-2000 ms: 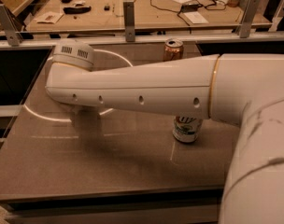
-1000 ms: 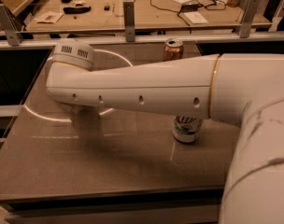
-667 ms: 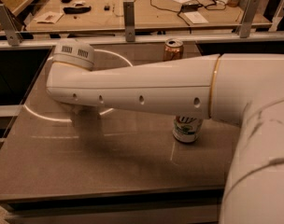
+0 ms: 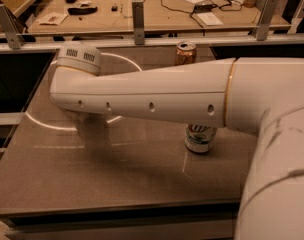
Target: Move orange near orange can
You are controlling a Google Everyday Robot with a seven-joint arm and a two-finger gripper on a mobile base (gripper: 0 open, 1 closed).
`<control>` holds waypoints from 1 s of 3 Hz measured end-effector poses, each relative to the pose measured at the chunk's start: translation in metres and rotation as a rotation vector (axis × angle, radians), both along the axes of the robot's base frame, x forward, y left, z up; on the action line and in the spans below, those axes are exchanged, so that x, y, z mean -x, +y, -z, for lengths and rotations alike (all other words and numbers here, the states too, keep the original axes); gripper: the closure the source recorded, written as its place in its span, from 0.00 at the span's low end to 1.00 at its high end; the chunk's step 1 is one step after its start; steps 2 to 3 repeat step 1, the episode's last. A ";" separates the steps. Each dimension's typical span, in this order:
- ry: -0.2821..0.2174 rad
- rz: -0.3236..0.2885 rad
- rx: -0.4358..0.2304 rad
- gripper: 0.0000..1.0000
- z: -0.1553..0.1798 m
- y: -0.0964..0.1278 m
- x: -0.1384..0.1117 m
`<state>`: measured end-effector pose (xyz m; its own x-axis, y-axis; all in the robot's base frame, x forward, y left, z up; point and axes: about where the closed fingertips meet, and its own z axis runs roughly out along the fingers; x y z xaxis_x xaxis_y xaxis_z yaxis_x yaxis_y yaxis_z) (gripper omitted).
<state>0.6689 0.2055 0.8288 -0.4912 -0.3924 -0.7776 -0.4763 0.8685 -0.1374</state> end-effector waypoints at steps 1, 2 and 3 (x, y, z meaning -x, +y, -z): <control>0.000 0.000 0.000 0.84 0.000 0.000 0.000; 0.000 0.000 0.000 0.84 0.000 0.000 0.000; 0.000 0.000 0.000 0.84 0.000 0.000 0.000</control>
Offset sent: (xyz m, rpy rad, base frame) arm 0.0000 0.0000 0.0000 0.0000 0.0000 0.0000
